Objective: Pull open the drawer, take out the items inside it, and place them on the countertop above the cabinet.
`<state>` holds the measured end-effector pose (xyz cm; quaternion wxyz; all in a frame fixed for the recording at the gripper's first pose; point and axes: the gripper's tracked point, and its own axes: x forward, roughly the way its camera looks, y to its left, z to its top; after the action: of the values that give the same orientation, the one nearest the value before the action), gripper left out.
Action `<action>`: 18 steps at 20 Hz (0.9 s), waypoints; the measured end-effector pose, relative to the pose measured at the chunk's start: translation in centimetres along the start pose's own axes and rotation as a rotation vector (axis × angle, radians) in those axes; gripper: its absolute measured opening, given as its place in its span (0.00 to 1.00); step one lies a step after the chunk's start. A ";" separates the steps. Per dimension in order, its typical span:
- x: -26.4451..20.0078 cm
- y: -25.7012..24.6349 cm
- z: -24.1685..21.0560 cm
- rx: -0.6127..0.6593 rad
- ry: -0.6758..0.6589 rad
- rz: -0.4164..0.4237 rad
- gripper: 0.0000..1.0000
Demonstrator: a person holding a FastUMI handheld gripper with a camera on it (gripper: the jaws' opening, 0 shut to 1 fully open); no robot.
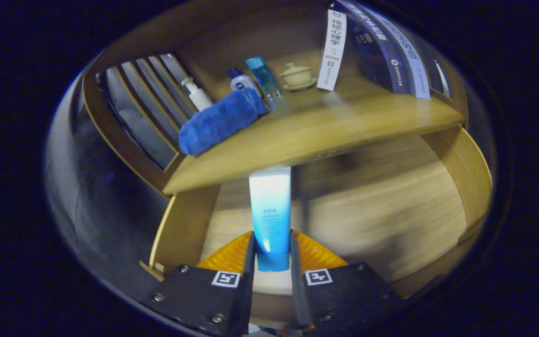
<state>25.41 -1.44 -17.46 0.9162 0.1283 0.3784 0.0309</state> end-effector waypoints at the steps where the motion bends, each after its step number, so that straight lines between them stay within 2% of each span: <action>1: -0.6 0.4 0.5 -0.006 -0.022 0.014 0.36; 8: -6.2 2.5 3.4 -0.005 -0.190 0.106 0.36; 13: -8.9 1.3 5.2 -0.036 -0.264 0.075 0.36; 18: -11.2 1.9 9.2 -0.012 -0.388 0.111 0.36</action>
<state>23.98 -3.31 -3.03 0.9695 0.1472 0.1870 0.0581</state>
